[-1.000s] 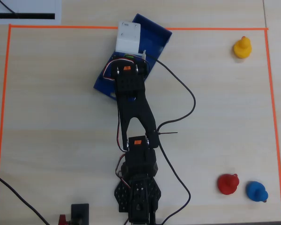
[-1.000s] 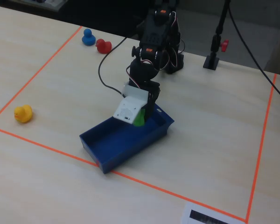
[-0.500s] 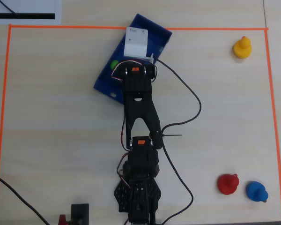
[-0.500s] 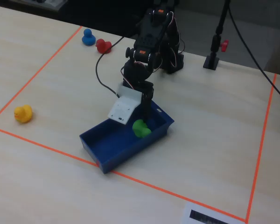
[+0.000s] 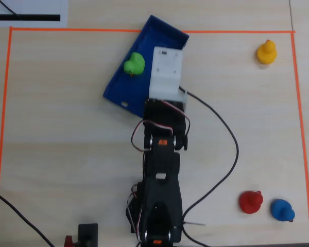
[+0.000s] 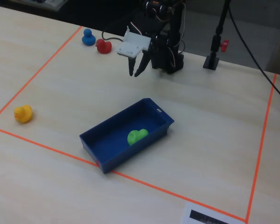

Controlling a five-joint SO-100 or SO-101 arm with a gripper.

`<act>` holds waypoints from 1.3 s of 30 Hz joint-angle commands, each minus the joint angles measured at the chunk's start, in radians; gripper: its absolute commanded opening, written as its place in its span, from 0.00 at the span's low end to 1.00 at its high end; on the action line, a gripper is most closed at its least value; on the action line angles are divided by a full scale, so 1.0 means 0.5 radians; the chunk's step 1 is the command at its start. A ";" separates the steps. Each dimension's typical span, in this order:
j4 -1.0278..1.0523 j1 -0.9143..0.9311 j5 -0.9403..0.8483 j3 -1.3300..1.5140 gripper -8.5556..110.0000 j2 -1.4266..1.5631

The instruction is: Grasp green duck and put it into box.

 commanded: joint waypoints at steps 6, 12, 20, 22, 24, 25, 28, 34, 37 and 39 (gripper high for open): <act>0.426 -0.270 -0.252 1.233 0.07 1.267; 0.543 -0.267 -0.325 1.562 0.07 1.568; 0.647 -0.221 -0.328 1.724 0.07 1.568; 0.647 -0.218 -0.325 1.724 0.07 1.568; 0.647 -0.233 -0.313 1.724 0.07 1.568; 0.650 -0.239 -0.298 1.724 0.07 1.571; 0.666 -0.239 -0.212 1.724 0.08 1.571; 0.672 -0.239 -0.160 1.727 0.10 1.571; 0.672 -0.239 -0.160 1.727 0.10 1.571; 0.672 -0.239 -0.160 1.727 0.10 1.571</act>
